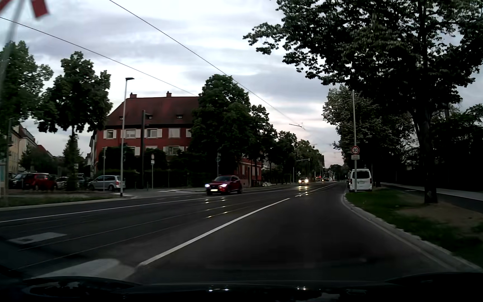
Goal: Follow the waypoints while adhering to traffic rules and regulations
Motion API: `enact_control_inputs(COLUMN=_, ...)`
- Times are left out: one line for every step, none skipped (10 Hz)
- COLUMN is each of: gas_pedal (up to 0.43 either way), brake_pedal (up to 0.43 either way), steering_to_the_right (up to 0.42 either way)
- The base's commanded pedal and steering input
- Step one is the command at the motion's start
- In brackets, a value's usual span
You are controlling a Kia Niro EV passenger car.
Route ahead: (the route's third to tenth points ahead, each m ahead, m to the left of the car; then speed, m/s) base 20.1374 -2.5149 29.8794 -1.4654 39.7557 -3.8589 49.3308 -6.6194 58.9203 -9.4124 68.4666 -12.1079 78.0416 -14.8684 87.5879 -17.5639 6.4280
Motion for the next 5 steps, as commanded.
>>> enact_control_inputs(gas_pedal=0.220, brake_pedal=0.000, steering_to_the_right=0.070)
enact_control_inputs(gas_pedal=0.220, brake_pedal=0.000, steering_to_the_right=0.071)
enact_control_inputs(gas_pedal=0.220, brake_pedal=0.000, steering_to_the_right=0.071)
enact_control_inputs(gas_pedal=0.220, brake_pedal=0.000, steering_to_the_right=0.070)
enact_control_inputs(gas_pedal=0.220, brake_pedal=0.000, steering_to_the_right=0.069)
